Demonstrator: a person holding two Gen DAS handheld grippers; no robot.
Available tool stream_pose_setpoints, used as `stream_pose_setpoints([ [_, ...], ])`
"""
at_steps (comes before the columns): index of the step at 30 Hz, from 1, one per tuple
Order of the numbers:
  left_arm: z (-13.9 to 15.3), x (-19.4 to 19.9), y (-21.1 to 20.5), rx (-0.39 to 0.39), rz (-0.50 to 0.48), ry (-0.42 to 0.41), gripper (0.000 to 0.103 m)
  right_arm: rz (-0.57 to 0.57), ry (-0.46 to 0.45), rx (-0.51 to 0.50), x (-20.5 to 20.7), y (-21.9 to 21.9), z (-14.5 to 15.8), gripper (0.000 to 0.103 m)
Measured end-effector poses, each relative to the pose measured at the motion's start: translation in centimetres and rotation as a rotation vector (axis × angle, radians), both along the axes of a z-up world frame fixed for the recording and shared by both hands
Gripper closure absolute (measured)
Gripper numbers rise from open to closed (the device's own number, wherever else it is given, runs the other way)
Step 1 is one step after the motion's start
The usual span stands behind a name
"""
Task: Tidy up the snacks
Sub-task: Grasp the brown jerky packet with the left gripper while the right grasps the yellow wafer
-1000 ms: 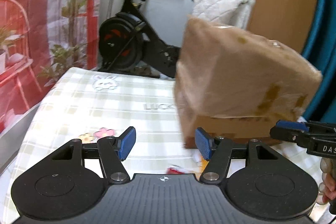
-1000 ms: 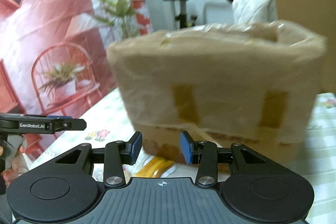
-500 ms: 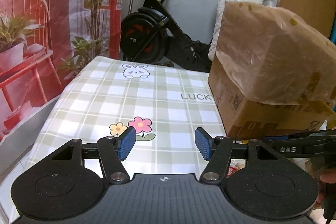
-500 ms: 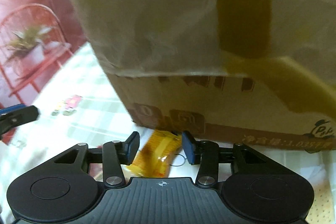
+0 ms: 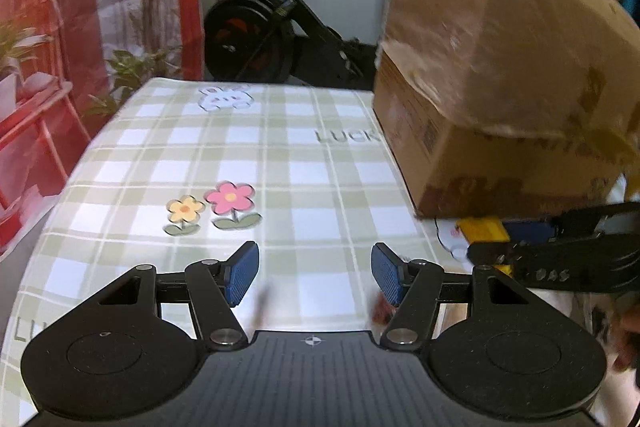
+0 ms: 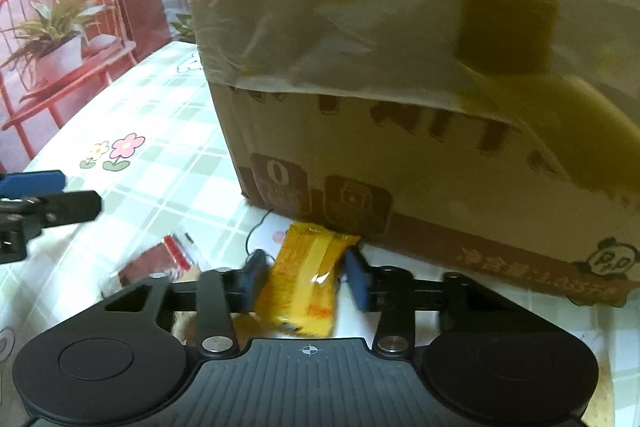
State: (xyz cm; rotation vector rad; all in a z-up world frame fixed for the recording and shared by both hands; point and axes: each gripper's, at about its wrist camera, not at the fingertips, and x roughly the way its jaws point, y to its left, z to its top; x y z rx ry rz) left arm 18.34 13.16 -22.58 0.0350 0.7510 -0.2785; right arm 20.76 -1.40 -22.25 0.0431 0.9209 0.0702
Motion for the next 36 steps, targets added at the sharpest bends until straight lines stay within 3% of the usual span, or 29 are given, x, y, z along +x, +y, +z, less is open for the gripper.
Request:
stream_pose_setpoints([
  [4,-0.9,-0.4,-1.1,0.057,-0.052,0.017,0.038,-0.003,-0.013,0.007,-1.6,-2.0,0.5,0.071],
  [14,-1.9,-1.0,-4.2,0.057,-0.149,0.057,0.038,-0.045,-0.027,0.074,-3.6,-4.8,0.5,0.072],
  [31,-2.8,-1.1,-5.4,0.096,-0.153,0.033,0.028,-0.049,-0.063,0.124,-5.4,-6.2,0.4,0.072],
  [32,-2.8,-1.2,-5.4,0.092,-0.154,0.031,0.033,-0.048,-0.064,0.125,-5.4,-6.3,0.4,0.072],
  [34,-2.6,-1.4,-5.5,0.087,-0.166,0.019,0.059,-0.048,-0.065,0.127,-5.5,-6.2,0.4,0.072],
  [36,-2.3,-1.6,-5.7,0.11,-0.161,0.02,0.063,-0.036,-0.065,0.11,-5.6,-6.0,0.4,0.072],
])
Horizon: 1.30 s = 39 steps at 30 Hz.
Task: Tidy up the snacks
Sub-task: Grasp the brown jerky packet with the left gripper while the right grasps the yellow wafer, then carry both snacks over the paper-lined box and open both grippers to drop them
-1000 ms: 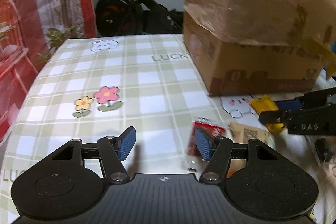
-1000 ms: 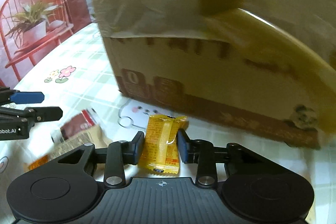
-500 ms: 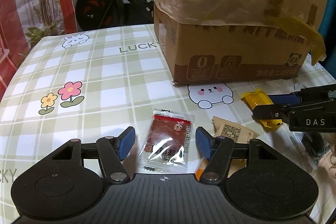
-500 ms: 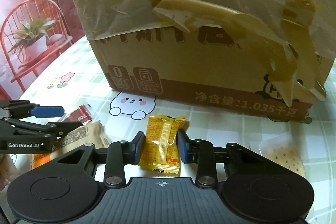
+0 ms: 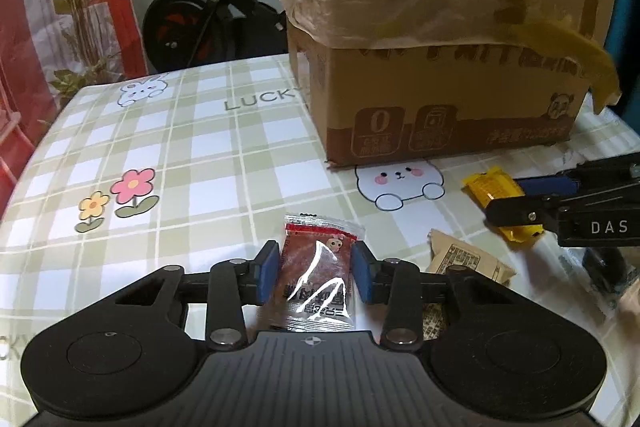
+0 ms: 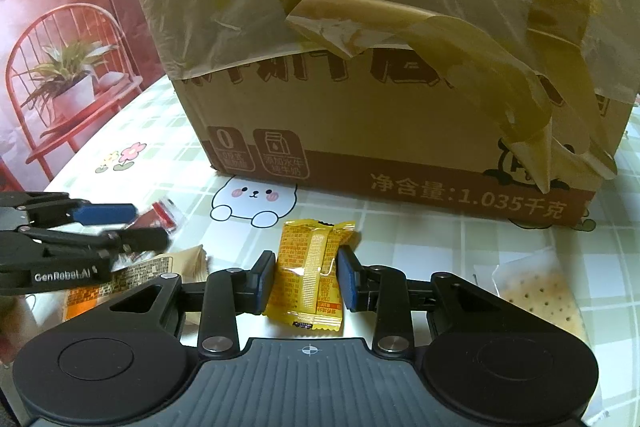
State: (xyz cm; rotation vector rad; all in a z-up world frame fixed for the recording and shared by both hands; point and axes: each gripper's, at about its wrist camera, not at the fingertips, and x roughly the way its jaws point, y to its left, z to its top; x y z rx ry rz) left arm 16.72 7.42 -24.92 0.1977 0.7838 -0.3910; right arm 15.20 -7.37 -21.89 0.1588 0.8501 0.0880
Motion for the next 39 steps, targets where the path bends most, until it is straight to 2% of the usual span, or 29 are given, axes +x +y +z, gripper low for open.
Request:
stream_pose_setpoints([
  [3,0.1,-0.3,0.2,0.009,0.021,-0.015,0.063,0.014,-0.008,-0.019,-0.3,0.3,0.1,0.072],
  [10,3.0,-0.8,2.1,-0.092,0.103,-0.078,0.063,0.034,-0.071,0.005,-1.2,0.3,1.6,0.072],
  [14,5.2,-1.2,2.8,-0.145,0.147,-0.126,0.063,0.093,-0.165,0.012,-1.8,0.8,3.5,0.072],
  [19,8.2,-1.6,2.9,-0.189,0.182,-0.189,0.063,0.18,-0.308,-0.04,-2.4,2.1,6.9,0.072],
  [25,12.7,-1.9,1.6,-0.223,0.186,-0.317,0.063,0.235,-0.508,-0.072,-2.5,2.2,12.1,0.072],
  [29,15.9,-1.3,0.0,-0.252,0.156,-0.403,0.063,0.187,-0.621,-0.097,-2.4,0.8,16.1,0.072],
  [32,17.8,-0.2,-2.1,-0.271,0.12,-0.44,0.063,0.119,-0.655,-0.139,-1.9,-2.2,18.2,0.072],
  [36,19.0,2.2,-5.8,-0.298,0.066,-0.452,0.063,-0.015,-0.622,-0.16,0.2,-6.8,19.2,0.072],
  [39,19.2,4.2,-8.7,-0.306,0.029,-0.429,0.063,-0.103,-0.591,-0.167,1.7,-9.7,18.6,0.072],
])
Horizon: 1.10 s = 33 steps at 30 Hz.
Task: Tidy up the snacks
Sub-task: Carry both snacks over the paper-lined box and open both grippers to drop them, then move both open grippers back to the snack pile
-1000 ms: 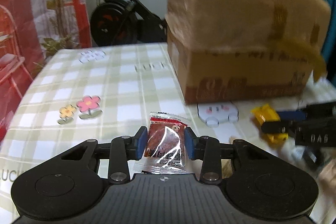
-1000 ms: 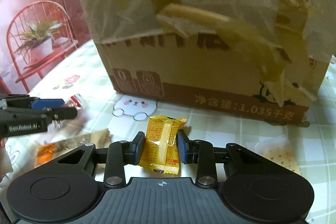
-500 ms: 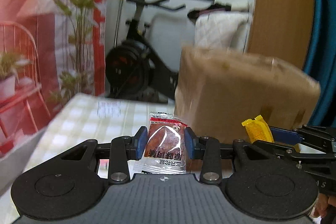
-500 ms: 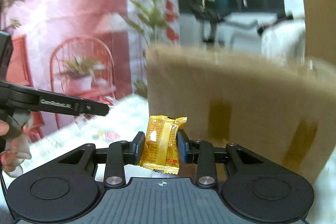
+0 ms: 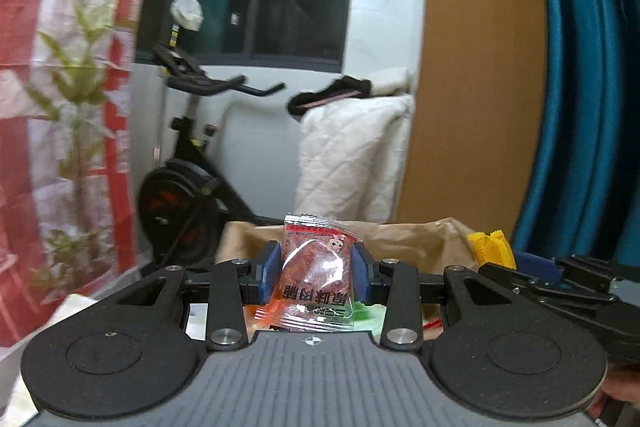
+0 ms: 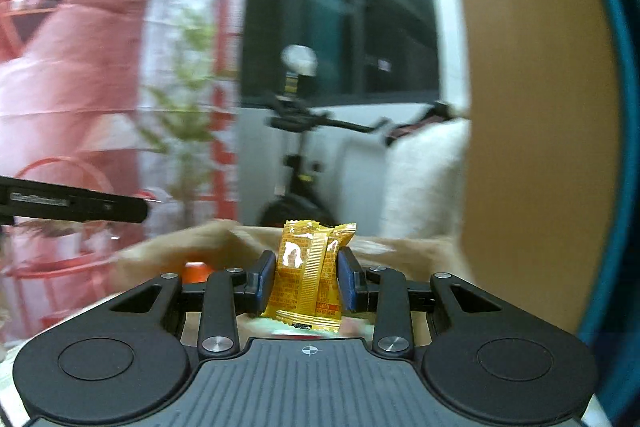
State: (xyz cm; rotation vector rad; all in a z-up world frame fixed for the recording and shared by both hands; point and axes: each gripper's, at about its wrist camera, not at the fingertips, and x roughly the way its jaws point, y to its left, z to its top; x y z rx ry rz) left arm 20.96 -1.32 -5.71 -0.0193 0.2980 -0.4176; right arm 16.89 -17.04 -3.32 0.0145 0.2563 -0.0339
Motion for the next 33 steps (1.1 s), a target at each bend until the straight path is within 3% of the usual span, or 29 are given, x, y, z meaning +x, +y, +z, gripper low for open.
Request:
stream_pose_setpoints([
  [5,-0.8,3.4,-3.3,0.04,-0.068,0.06,0.059,-0.048,0.072,0.056,1.9,-2.8,-1.9,0.068],
  [6,-1.1,3.9,-3.9,0.057,-0.079,0.077,0.052,-0.055,0.078,0.064,1.7,-2.8,-2.1,0.068],
  [8,-1.5,3.6,-4.0,0.076,-0.072,0.091,0.043,-0.054,0.071,0.085,1.3,-2.9,-2.3,0.055],
  [12,-1.8,3.4,-3.1,0.085,-0.068,0.112,0.042,-0.037,0.063,0.104,0.3,-2.9,-2.2,0.053],
  [17,-1.6,0.8,-1.0,0.11,-0.053,0.101,0.037,-0.004,0.066,0.153,-2.2,-3.7,-1.9,0.053],
  [21,-1.8,-0.8,0.9,0.081,-0.032,0.134,0.037,0.014,0.082,0.17,-4.1,-3.8,-2.2,0.053],
  [27,-3.4,-3.2,3.1,0.043,-0.012,0.182,0.037,0.03,0.111,0.181,-6.2,-3.1,-3.2,0.053],
  [33,-6.0,-5.5,3.6,0.063,-0.006,0.238,0.037,0.053,0.176,0.185,-7.5,-2.1,-5.5,0.053],
])
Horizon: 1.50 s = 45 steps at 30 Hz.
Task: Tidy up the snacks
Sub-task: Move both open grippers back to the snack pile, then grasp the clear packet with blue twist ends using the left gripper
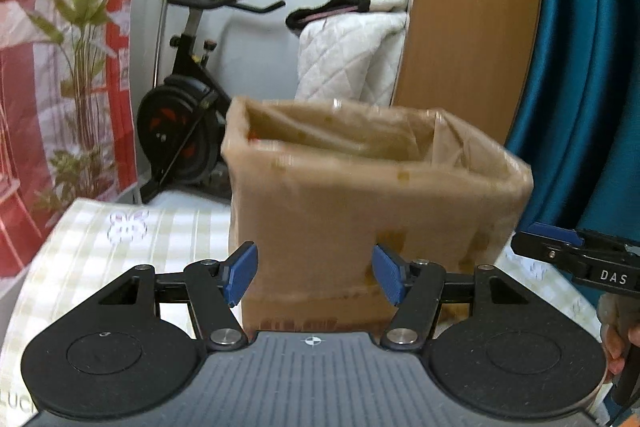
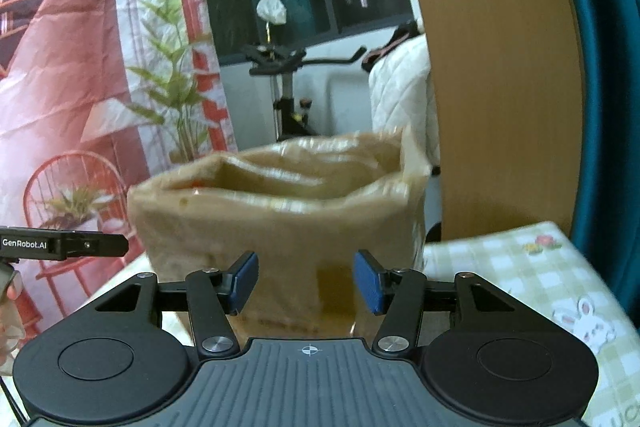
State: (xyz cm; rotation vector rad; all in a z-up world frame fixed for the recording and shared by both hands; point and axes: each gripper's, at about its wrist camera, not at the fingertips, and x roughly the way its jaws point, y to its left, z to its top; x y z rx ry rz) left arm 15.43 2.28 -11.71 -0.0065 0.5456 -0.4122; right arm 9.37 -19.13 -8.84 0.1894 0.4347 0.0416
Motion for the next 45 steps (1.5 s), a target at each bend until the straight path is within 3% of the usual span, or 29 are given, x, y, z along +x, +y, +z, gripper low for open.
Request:
stream_pose_setpoints([
  [7,-2.9,-1.8,0.3,-0.014,0.001,0.078,0.037,0.028,0.095,0.013,-1.4,1.0,-3.6,0.053],
  [16,-5.8,-3.0,0.9,-0.032,-0.003,0.163,0.037,0.142,0.257,-0.04,-2.8,3.0,-7.8,0.051],
  [27,-9.4,-4.6,-1.5,-0.003,-0.171,0.25,0.038,0.281,0.418,-0.056,-4.6,4.2,-9.7,0.052],
  [34,-12.2,-5.5,-3.8,0.053,-0.32,0.32,0.038,0.325,0.463,-0.064,-4.5,4.3,-10.5,0.06],
  [45,-14.5,-4.7,-5.3,0.008,-0.38,0.411,0.042,0.34,0.482,-0.061,-4.4,3.6,-11.2,0.07],
])
